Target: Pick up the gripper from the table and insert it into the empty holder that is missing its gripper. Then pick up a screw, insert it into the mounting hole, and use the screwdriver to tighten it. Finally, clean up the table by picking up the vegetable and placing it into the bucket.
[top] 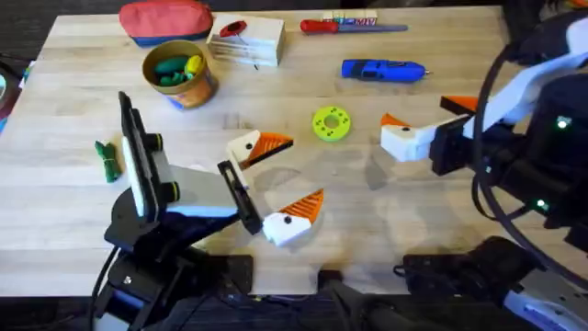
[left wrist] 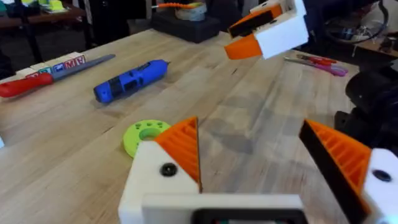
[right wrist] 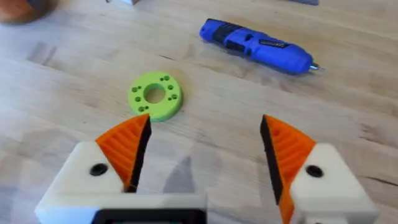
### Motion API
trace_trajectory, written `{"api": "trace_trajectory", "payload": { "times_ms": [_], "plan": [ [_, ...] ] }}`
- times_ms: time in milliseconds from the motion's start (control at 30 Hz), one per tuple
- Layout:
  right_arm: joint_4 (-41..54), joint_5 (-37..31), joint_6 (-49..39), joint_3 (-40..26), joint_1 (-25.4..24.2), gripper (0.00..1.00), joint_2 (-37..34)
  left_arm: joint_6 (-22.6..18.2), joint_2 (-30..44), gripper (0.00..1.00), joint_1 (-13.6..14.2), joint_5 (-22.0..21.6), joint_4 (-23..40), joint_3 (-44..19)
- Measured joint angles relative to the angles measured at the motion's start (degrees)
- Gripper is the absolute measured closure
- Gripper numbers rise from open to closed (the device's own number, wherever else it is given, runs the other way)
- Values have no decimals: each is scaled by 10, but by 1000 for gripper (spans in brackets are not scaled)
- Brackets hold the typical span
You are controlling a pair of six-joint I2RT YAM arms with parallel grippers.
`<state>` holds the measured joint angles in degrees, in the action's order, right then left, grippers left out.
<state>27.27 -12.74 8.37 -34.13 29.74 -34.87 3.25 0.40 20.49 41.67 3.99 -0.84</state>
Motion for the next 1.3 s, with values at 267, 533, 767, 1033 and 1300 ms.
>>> {"api": "trace_trajectory", "payload": {
  "times_ms": [267,533,767,1033,1300],
  "plan": [
    [1,30,20,-2,0,10,0,0,9,15,0,-104,146,-95],
    [0,34,23,-20,0,10,0,19,178,15,0,-296,425,-345],
    [0,34,23,-24,0,11,0,38,351,16,0,-325,498,-480],
    [0,34,-1,-24,0,8,0,120,446,15,-32,-394,516,-487],
    [0,34,-44,-24,0,10,0,166,561,16,-241,-420,533,-487]
  ]
}}
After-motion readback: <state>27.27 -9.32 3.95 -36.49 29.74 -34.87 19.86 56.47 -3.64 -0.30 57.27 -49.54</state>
